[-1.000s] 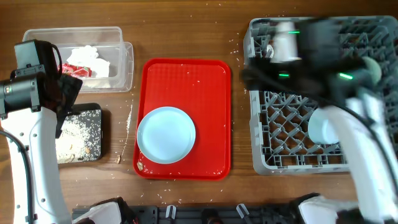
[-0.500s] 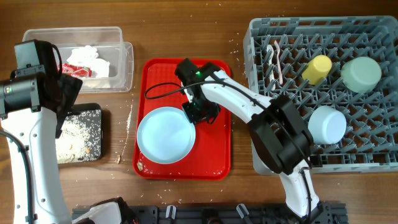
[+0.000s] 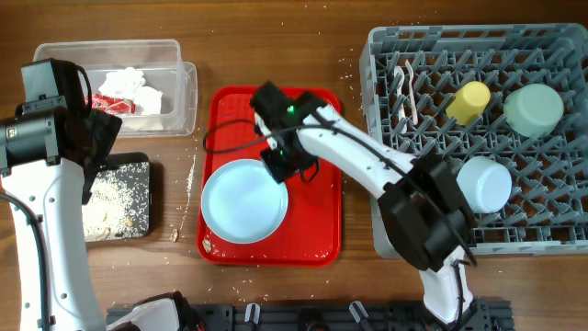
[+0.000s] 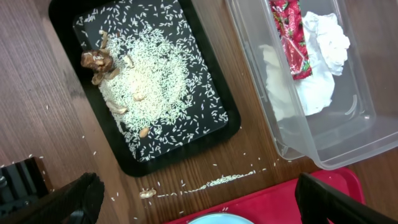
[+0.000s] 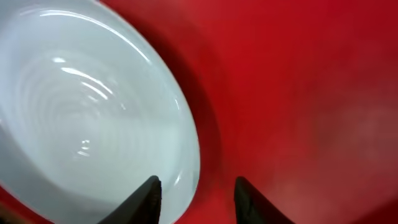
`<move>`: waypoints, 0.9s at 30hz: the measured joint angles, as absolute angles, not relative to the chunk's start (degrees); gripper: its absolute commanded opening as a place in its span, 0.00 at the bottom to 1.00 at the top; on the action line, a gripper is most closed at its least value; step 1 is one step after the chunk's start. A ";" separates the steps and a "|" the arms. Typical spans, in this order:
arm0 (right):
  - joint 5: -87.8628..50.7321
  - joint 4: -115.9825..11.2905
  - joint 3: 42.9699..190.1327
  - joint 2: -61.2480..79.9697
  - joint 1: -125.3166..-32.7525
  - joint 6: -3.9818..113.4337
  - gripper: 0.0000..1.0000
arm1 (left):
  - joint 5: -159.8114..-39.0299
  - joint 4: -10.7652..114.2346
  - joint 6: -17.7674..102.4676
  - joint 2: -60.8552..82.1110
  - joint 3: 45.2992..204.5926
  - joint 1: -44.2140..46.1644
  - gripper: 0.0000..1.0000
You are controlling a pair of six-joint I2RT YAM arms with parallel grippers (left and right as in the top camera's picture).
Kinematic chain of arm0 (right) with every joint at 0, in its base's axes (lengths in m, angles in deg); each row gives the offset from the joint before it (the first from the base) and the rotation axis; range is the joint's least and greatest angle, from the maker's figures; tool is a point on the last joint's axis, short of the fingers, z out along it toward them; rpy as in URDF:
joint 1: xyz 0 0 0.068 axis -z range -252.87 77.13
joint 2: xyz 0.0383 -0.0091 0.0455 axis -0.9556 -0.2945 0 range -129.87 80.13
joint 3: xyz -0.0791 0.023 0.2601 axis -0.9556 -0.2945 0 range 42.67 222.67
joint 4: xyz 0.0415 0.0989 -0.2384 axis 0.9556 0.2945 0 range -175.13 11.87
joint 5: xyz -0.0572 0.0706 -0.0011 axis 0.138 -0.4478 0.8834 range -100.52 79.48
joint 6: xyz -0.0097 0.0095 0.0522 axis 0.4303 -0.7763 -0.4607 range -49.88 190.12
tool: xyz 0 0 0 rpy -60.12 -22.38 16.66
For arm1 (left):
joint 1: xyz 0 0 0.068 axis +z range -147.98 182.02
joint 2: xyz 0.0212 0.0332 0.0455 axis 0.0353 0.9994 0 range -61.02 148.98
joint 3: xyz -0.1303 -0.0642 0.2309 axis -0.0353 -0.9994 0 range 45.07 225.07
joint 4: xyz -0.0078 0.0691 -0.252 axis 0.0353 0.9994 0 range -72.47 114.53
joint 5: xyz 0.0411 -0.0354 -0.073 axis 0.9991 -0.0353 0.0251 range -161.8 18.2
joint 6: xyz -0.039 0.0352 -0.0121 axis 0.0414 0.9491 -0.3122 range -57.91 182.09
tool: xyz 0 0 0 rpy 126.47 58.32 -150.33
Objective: Sort waste into correct bins and load items into the dishwasher rack
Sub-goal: 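Grasp the light blue plate edge with the right gripper and lift it, then stand the plate upright in the rack's back-left slots and release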
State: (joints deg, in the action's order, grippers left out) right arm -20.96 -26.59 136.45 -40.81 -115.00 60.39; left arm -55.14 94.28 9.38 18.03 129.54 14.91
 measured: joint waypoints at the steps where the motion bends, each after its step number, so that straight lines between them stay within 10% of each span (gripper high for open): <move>1: -20.96 -27.81 134.86 -40.86 -115.37 60.93 0.31 | -55.14 94.28 9.38 18.03 129.54 14.91 1.00; 6: -20.96 -31.57 130.14 -41.10 -115.74 61.02 0.05 | -55.14 94.26 9.38 18.03 129.54 14.91 1.00; 15: -19.41 -23.18 136.80 -41.01 -111.72 53.44 0.04 | -55.14 94.26 9.38 18.03 129.54 14.91 1.00; 27: 24.61 -20.45 145.96 -20.31 -86.32 48.02 0.04 | -55.14 94.26 9.38 18.03 129.54 14.91 1.00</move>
State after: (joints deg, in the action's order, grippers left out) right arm 24.61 -20.45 145.96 -20.31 -86.32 48.02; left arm -55.14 94.26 9.38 18.03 129.54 14.91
